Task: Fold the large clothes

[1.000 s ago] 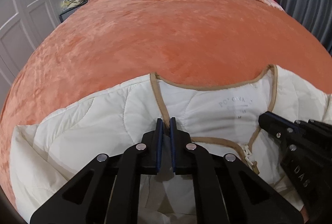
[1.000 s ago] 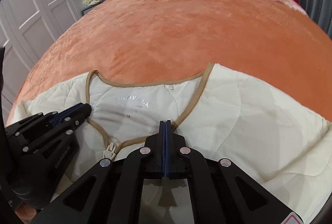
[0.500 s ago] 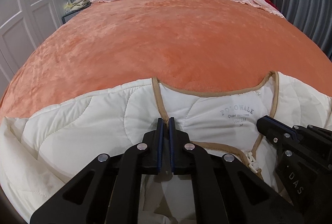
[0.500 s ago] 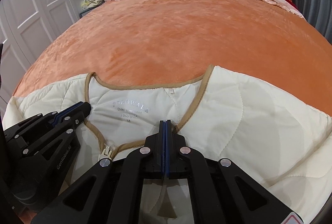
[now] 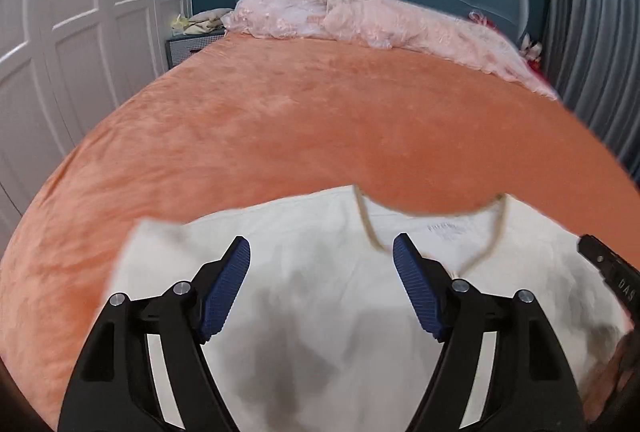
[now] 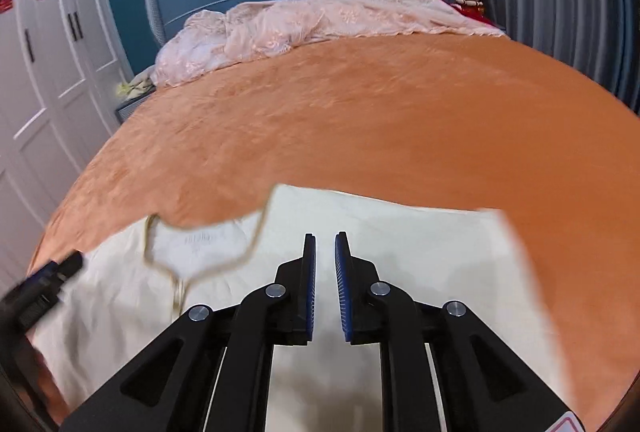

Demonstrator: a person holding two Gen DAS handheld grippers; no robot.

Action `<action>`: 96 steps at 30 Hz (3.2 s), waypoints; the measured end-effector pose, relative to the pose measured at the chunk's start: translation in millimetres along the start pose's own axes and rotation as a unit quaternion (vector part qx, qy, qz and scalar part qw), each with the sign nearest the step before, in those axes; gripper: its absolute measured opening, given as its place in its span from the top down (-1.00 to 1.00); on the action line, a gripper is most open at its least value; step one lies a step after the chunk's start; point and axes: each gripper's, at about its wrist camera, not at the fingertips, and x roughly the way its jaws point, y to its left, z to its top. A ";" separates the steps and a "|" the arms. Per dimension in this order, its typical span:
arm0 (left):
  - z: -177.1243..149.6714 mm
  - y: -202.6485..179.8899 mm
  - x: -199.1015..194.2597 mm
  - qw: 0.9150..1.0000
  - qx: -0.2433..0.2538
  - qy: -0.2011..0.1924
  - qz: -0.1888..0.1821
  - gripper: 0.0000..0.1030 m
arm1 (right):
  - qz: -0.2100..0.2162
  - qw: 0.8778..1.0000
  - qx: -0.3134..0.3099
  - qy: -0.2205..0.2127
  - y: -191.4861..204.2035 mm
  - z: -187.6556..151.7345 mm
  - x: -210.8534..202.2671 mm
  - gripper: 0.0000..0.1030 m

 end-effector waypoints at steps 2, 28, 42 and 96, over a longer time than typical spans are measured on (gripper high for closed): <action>-8.9 22.7 -32.1 1.000 -0.001 0.022 -0.006 -0.39 | -0.002 1.000 -0.010 0.002 -25.6 -13.9 -41.8 0.33; -243.2 164.6 -202.4 0.972 -0.158 0.159 -0.065 -0.33 | 0.057 0.976 0.116 0.176 -167.3 -253.8 -233.2 -0.27; -220.6 147.3 -278.6 0.979 -0.125 0.133 -0.088 0.87 | 0.130 0.972 0.148 0.129 -159.0 -239.5 -286.9 0.87; -131.8 137.0 -270.9 0.995 -0.094 0.031 -0.016 0.64 | 0.136 0.976 0.155 -0.070 -127.4 -101.7 -289.8 0.32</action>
